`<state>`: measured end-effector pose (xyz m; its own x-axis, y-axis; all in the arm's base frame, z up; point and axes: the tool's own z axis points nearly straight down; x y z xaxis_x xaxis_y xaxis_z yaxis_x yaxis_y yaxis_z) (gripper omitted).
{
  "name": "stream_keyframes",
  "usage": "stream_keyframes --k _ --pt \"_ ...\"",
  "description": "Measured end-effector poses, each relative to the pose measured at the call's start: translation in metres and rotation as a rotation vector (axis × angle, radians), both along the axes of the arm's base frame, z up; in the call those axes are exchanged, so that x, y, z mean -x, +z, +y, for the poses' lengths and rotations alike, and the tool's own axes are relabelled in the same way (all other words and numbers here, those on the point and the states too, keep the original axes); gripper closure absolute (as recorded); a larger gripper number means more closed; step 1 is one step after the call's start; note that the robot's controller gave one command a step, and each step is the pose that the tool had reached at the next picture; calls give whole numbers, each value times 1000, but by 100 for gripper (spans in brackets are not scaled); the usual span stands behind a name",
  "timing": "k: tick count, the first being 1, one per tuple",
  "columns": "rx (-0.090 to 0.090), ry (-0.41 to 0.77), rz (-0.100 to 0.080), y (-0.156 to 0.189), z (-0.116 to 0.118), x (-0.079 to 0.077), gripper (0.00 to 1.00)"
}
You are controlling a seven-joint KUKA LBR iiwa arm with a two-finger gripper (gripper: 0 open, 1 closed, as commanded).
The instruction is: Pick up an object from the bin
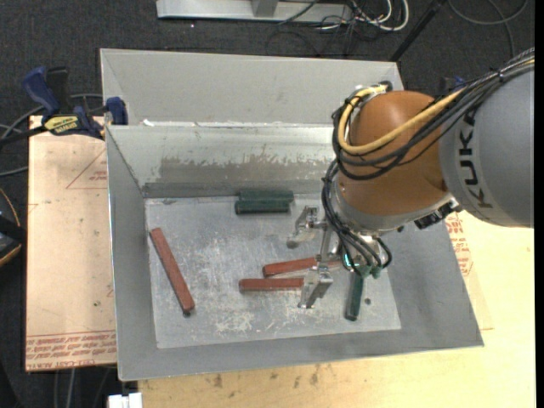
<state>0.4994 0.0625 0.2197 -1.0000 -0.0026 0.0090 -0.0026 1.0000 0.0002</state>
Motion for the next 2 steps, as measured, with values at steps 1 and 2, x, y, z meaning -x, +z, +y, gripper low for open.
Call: stream_keyframes --k 1,2 --pt "-1 -2 -9 4 0 -2 0" --pt "-2 6 -18 -37 -3 -10 0"
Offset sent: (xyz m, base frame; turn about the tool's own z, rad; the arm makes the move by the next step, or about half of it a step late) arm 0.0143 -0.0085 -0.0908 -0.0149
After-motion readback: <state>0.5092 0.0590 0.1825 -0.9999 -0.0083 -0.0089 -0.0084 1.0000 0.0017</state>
